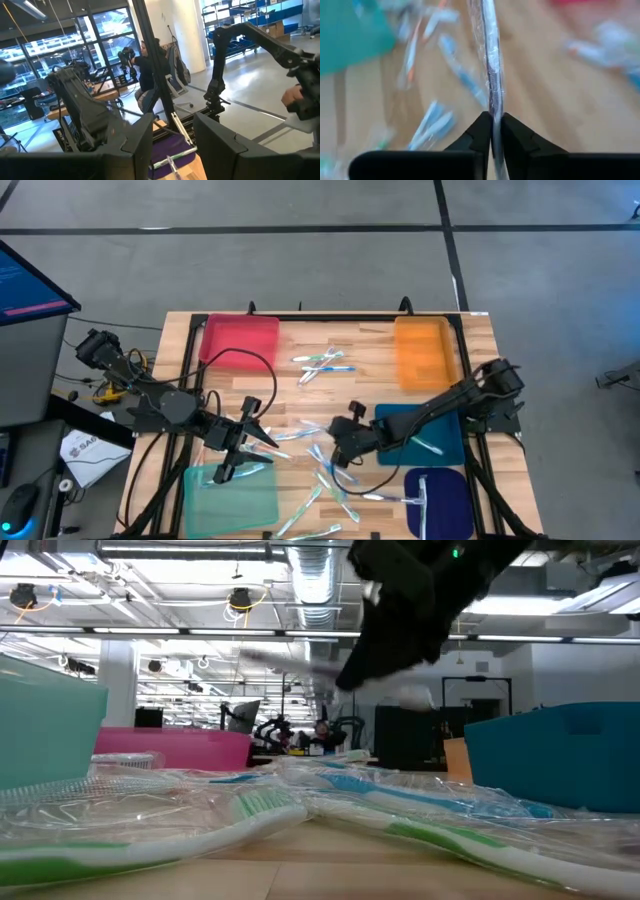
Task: Pick & Place Toothbrushes
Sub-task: Put the violet toothbrush into the pink bin
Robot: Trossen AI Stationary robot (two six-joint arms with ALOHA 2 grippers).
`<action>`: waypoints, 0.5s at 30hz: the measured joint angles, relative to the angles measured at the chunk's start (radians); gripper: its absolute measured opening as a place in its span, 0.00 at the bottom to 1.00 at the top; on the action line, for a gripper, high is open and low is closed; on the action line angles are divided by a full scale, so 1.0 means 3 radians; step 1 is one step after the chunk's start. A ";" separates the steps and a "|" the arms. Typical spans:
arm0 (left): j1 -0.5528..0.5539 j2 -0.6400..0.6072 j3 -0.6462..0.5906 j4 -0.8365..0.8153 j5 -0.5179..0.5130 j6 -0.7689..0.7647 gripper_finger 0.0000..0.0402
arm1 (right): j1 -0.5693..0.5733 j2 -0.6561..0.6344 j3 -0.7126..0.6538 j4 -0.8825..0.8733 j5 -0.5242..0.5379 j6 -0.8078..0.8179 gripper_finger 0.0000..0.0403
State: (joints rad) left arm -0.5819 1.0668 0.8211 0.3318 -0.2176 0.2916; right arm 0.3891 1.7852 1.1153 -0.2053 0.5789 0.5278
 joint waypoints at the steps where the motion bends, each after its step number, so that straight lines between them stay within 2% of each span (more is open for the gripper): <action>1: 0.0000 0.0000 0.0000 0.0000 0.0000 0.0000 0.34 | 0.0024 -0.0047 0.0000 -0.0018 0.0136 0.0041 0.06; 3: 0.0000 0.0000 0.0000 0.0001 0.0001 0.0000 0.34 | 0.0075 -0.0159 0.0000 -0.0081 0.0401 0.0103 0.03; 7: 0.0000 0.0000 0.0000 0.0001 0.0001 0.0000 0.34 | 0.0167 -0.0357 0.0000 -0.0090 0.0804 0.0048 0.06; 11: 0.0000 0.0000 0.0000 -0.0002 0.0004 0.0061 0.34 | 0.0189 -0.0578 0.0000 -0.0032 0.0957 -0.0051 0.05; 15: 0.0000 0.0000 0.0000 -0.0007 0.0014 0.0061 0.34 | 0.0189 -0.0765 -0.0001 0.0422 0.0971 -0.0502 0.03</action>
State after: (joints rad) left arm -0.5819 1.0668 0.8211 0.3298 -0.2134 0.3099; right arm 0.4458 1.5556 1.1151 -0.0788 0.8702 0.3772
